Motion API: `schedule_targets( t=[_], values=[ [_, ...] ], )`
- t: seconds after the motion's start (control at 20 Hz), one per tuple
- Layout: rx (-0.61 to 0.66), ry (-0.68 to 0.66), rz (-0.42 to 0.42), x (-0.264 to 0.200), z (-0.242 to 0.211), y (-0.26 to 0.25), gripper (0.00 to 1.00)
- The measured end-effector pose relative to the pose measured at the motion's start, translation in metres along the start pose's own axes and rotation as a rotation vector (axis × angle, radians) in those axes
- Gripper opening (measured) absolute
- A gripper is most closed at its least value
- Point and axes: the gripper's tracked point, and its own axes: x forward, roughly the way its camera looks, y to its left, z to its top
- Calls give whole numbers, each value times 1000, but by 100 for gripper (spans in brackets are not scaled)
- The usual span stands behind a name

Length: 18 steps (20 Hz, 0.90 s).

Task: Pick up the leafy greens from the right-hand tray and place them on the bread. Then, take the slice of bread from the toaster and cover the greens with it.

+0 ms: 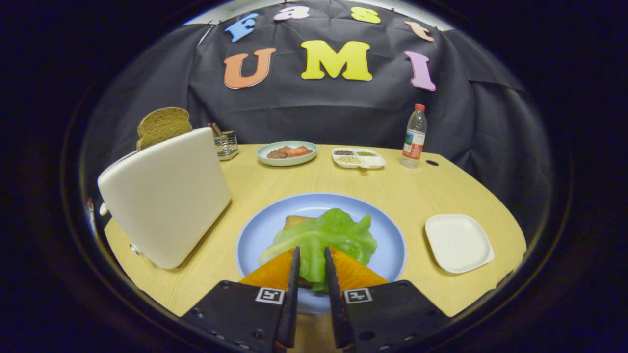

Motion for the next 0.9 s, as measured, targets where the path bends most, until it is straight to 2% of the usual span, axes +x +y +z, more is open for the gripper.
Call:
schedule_targets(
  t=[0.15, 0.4, 0.5, 0.9],
  values=[
    [-2, -11, 8, -4, 4, 0, 41],
    [20, -54, 32, -25, 21, 5, 88],
    [26, -91, 14, -37, 35, 3, 96],
    [57, -157, 24, -69, 98, 24, 96]
  ],
)
